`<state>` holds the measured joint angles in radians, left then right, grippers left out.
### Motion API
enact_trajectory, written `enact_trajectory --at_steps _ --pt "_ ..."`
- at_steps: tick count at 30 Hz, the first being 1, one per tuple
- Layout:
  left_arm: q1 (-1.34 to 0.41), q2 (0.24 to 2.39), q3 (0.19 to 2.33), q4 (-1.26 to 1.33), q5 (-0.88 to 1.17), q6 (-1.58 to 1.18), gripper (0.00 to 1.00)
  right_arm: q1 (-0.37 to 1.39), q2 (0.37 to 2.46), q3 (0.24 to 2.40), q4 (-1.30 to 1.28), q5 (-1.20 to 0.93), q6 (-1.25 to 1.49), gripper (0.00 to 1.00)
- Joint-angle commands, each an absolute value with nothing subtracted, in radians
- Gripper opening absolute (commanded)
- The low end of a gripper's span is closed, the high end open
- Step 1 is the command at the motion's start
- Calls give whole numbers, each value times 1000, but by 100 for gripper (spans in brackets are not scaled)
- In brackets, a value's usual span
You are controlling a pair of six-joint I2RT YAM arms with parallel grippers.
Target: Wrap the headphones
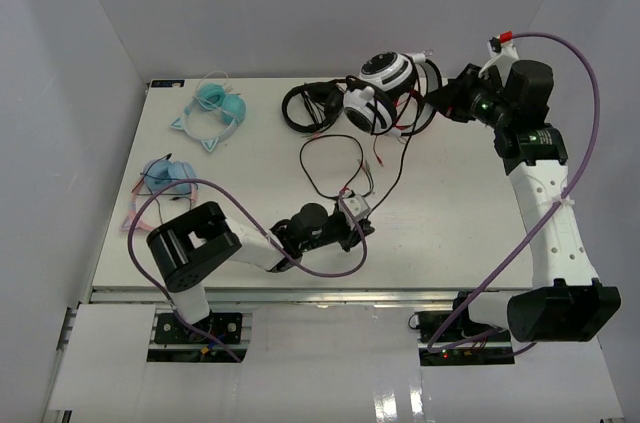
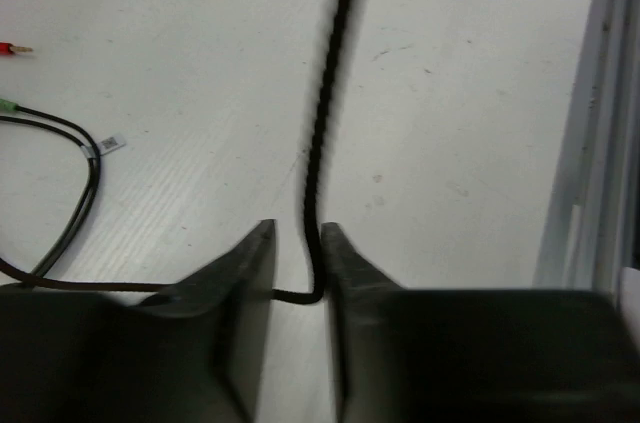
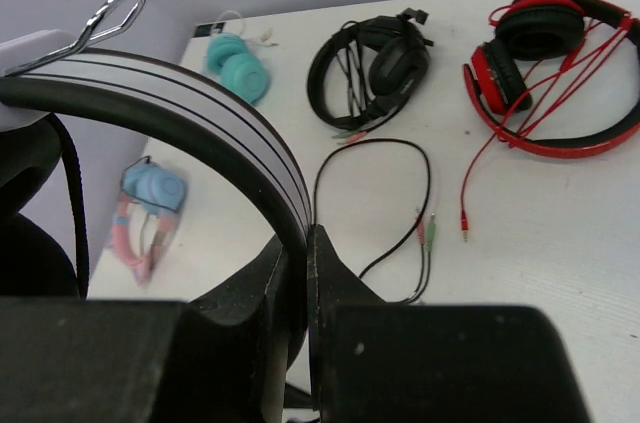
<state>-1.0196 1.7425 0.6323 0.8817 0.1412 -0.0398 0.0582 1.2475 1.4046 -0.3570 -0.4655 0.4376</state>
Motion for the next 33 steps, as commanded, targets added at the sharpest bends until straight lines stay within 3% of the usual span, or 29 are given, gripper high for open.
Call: enact_trajectory --at_steps 1,8,14,17,22,28,33 --pt "-975 1746 632 1043 101 29 22 2 1164 1436 -225 -790 523 8" --pt "-833 1718 621 986 249 20 0 -113 1110 1360 -170 -1105 440 8" --pt "-733 1696 638 914 333 49 0 -118 1053 1419 -309 -1172 194 8" --pt "-643 1683 688 795 470 31 0 -95 1025 1553 -597 -995 -235 8" --pt "-516 1661 875 491 662 -27 0 -78 917 1439 -635 -746 -580 8" --pt "-485 1611 1146 109 848 -32 0 -12 869 1269 -510 -476 -742 8" --pt "-489 1564 1223 9 963 -124 0 262 892 1122 -321 -48 -805 8"
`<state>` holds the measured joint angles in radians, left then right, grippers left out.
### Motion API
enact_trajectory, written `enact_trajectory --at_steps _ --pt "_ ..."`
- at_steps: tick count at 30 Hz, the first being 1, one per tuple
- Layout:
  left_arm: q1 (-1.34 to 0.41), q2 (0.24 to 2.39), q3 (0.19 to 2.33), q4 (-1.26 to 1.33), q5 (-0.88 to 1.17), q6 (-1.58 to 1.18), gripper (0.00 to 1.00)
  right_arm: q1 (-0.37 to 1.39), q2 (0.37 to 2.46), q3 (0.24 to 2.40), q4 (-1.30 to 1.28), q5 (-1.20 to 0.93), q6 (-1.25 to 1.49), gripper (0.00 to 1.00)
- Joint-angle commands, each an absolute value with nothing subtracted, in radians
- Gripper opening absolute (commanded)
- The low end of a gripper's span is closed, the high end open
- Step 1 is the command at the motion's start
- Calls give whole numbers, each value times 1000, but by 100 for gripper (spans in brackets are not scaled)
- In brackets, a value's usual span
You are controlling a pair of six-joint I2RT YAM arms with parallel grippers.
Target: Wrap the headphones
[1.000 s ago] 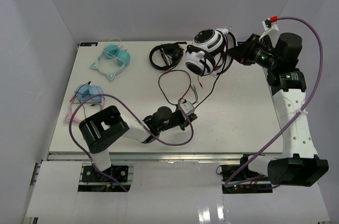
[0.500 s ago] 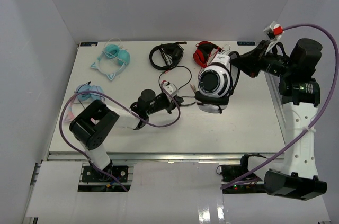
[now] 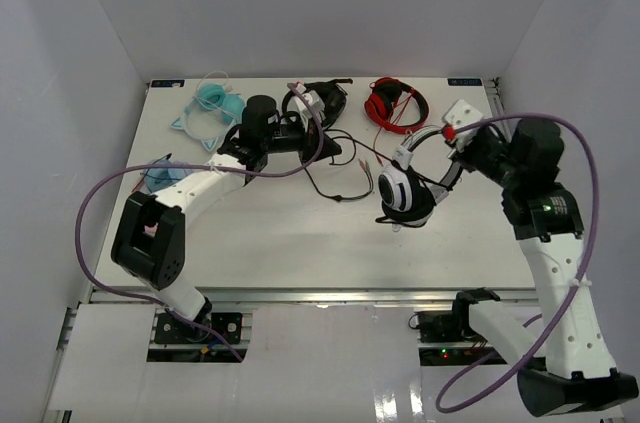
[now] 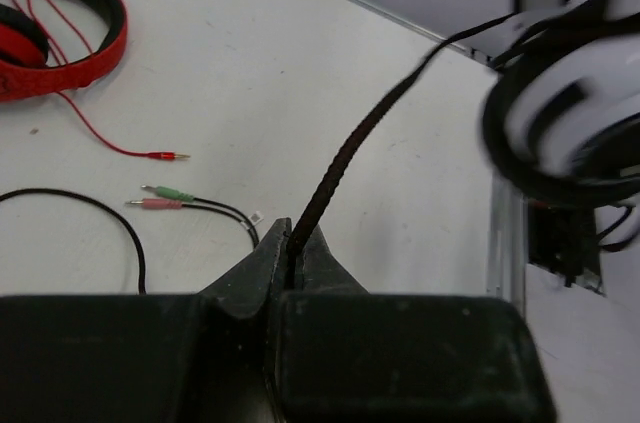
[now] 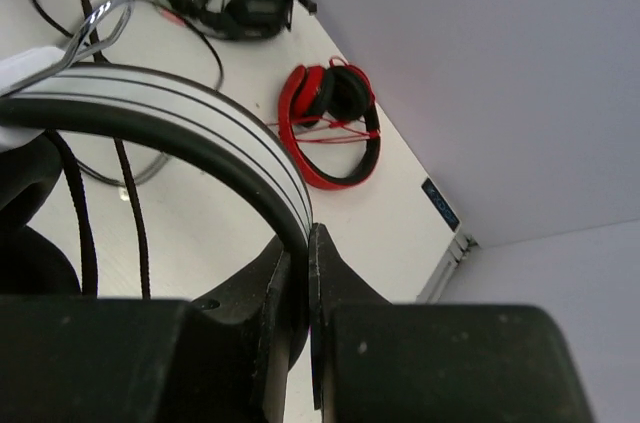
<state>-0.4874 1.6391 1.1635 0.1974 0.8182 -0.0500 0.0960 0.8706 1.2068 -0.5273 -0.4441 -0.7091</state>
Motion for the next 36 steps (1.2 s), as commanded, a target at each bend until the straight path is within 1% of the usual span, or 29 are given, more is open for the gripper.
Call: enact_trajectory --at_steps 1,2,3,5,7,11,14,16,18,19,20,21,23,24,25,28,30,31,34,36 --pt "-491 1564 1239 9 966 -158 0 319 897 1112 -305 55 -807 8" --pt "-499 1569 1268 3 979 -209 0 400 913 1062 -225 195 -812 8" --pt "-514 1577 1289 -25 995 -236 0 437 928 1031 -172 265 -808 8" --pt "-535 1596 1336 -53 1011 -290 0 490 976 1007 -61 413 -798 8" --pt "-568 1605 1358 -78 1047 -322 0 520 1026 984 110 539 -794 8" --pt "-628 1578 1341 -86 1070 -396 0 525 1110 1019 295 683 -758 8" --pt "-655 1562 1309 -82 1062 -422 0 524 1173 1047 391 737 -704 8" --pt "-694 1565 1274 -13 1049 -492 2 525 1224 1090 373 736 -622 8" --pt "-728 1580 1252 129 1045 -562 2 525 1253 1122 304 714 -455 8" --pt "-735 1590 1244 173 1034 -599 3 524 1265 1141 264 687 -392 8" --pt "-743 1605 1234 236 1011 -650 7 523 1279 1165 208 644 -299 8" --pt "-749 1616 1222 291 978 -700 8 522 1291 1189 165 593 -219 8" --pt "-757 1635 1201 418 909 -780 9 519 1313 1229 75 498 -92 8" --pt "-760 1646 1198 450 872 -798 16 514 1319 1237 46 464 -55 8" --pt "-769 1652 1205 447 809 -796 21 511 1321 1244 34 422 -4 8" --pt "-806 1664 1222 411 664 -705 28 462 1306 1254 -1 276 115 8" --pt "-834 1660 1215 395 584 -673 41 427 1294 1262 -37 228 179 8" --pt "-854 1652 1203 390 549 -637 46 411 1287 1264 -51 194 202 8" --pt "-915 1618 1159 360 461 -513 55 368 1269 1273 -72 114 248 8" --pt "-964 1593 1094 348 321 -408 59 341 1261 1297 -90 77 273 8"
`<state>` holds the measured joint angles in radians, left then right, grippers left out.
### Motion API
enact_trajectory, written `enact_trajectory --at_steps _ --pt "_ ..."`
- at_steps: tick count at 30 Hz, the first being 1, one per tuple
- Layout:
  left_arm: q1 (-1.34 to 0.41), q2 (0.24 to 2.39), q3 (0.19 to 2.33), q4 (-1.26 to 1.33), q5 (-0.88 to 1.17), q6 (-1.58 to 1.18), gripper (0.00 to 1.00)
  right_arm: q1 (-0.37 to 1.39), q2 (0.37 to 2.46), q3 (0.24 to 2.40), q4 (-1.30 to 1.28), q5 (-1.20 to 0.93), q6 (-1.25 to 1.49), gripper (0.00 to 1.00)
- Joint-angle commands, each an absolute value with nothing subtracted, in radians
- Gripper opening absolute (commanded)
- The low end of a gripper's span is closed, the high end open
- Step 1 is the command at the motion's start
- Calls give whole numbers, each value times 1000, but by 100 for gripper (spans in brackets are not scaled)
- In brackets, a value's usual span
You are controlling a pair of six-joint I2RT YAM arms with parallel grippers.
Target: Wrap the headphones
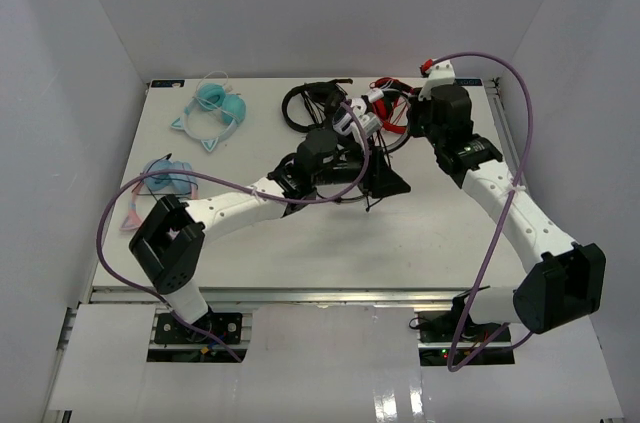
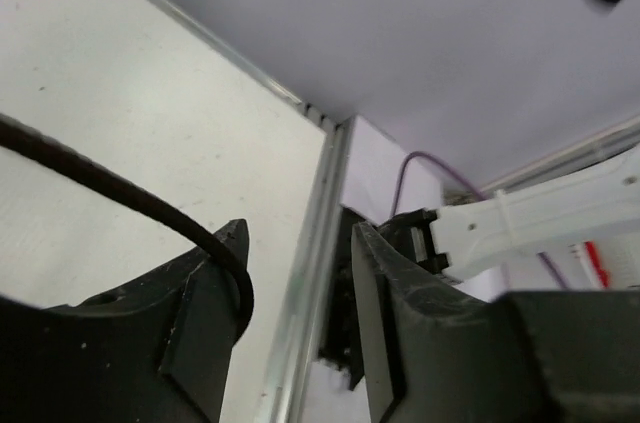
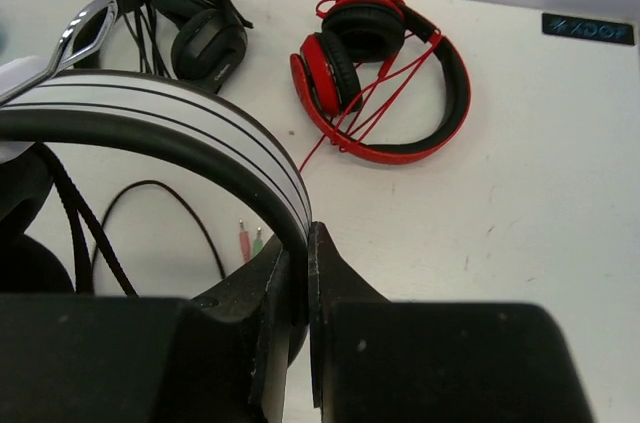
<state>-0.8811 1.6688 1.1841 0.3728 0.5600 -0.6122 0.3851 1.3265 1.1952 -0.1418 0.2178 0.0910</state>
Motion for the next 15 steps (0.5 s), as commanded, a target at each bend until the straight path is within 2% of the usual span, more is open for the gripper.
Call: enact_trajectory --at_steps 1,5,11,13,15 --pt "-983 1584 1065 353 272 -362 61 333 1260 1308 -110 53 289 8" --pt "-1031 1584 938 490 120 -205 63 287 1227 1328 -137 -31 343 8" --pt "-1037 1721 821 759 31 -13 62 207 1174 1353 -192 -188 429 8" --pt "-1037 1785 829 844 28 36 59 186 1163 1376 -213 -239 463 8" --pt "-1037 1847 848 871 23 57 48 167 1152 1390 -228 -290 472 8"
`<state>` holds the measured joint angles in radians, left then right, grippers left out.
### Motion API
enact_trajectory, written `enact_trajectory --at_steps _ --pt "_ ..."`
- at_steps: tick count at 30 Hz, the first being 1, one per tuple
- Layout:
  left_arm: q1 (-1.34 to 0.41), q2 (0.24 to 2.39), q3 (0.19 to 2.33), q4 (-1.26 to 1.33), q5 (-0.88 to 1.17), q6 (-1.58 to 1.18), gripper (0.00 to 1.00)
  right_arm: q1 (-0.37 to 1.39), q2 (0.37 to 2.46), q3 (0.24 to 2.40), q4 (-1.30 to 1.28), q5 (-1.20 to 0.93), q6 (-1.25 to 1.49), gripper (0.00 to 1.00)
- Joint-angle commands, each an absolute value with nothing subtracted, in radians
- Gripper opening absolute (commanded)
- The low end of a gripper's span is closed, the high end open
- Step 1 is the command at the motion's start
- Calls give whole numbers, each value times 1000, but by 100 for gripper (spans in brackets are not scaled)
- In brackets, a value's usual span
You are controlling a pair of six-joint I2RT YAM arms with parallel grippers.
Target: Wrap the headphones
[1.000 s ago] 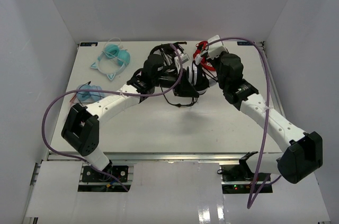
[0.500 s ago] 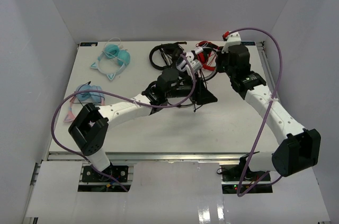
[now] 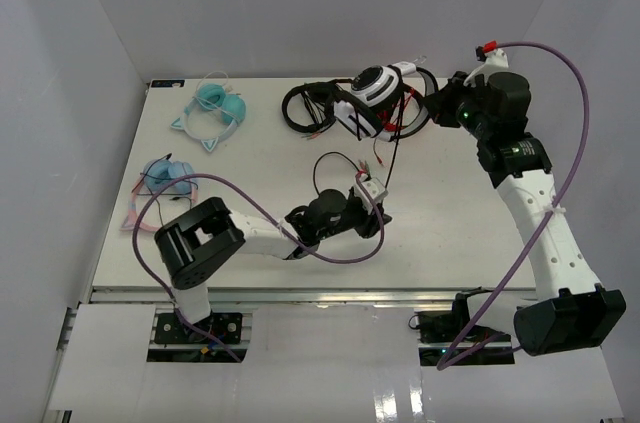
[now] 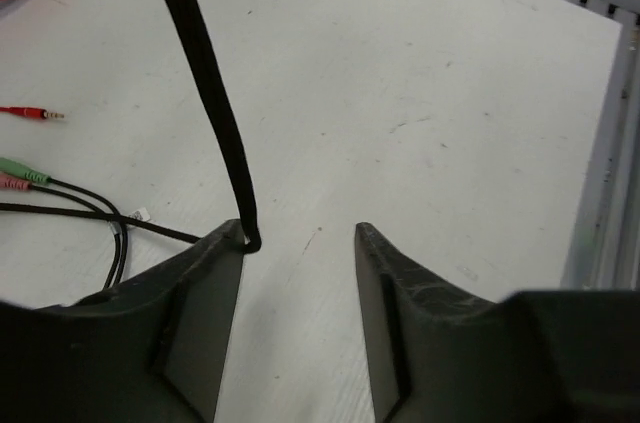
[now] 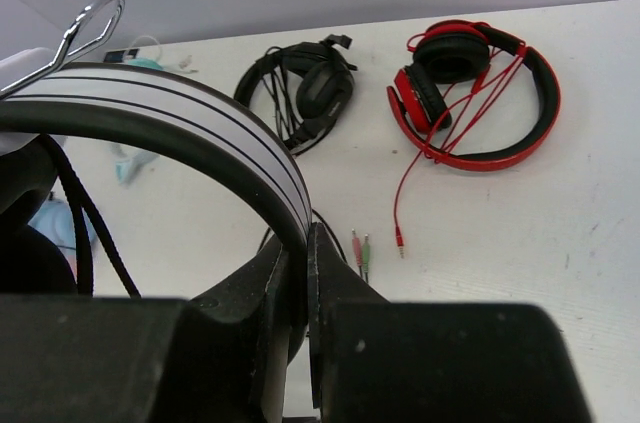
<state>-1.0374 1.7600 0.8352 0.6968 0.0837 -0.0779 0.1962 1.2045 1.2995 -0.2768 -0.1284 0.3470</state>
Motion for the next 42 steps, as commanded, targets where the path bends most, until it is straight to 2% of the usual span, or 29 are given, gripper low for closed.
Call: enact_trajectory --at_steps 1,3,4,7,14,17,19,22,23,27,33,42 --pt "-1037 1868 852 883 17 62 37 157 1146 1392 -233 -323 477 8" --pt "-1035 1888 850 902 0 69 25 134 1135 1393 -237 -393 485 8" --pt "-1032 1905 841 926 -27 78 13 118 1127 1392 -238 -441 487 8" --pt "-1004 1891 794 969 34 69 0 55 1097 1377 -236 -559 459 8" --pt "-916 1796 677 1025 121 46 0 -94 1104 1348 -216 -980 303 8" --pt "-882 1769 642 1052 155 23 0 -106 1089 1355 -226 -1013 278 8" --pt "-879 1759 623 1056 174 40 28 -106 1079 1369 -240 -968 270 8" --pt "-880 1747 607 1035 172 105 78 -107 1092 1430 -296 -951 261 8" --pt "-881 1743 600 1031 179 141 85 -107 1097 1448 -308 -954 261 8" --pt "-881 1757 627 991 215 296 98 -107 1108 1484 -321 -983 289 8" --pt "-883 1859 815 901 278 472 98 -107 1101 1552 -319 -1059 355 8" --pt "-882 2007 1019 860 285 566 98 -107 1070 1509 -220 -1147 495 8"
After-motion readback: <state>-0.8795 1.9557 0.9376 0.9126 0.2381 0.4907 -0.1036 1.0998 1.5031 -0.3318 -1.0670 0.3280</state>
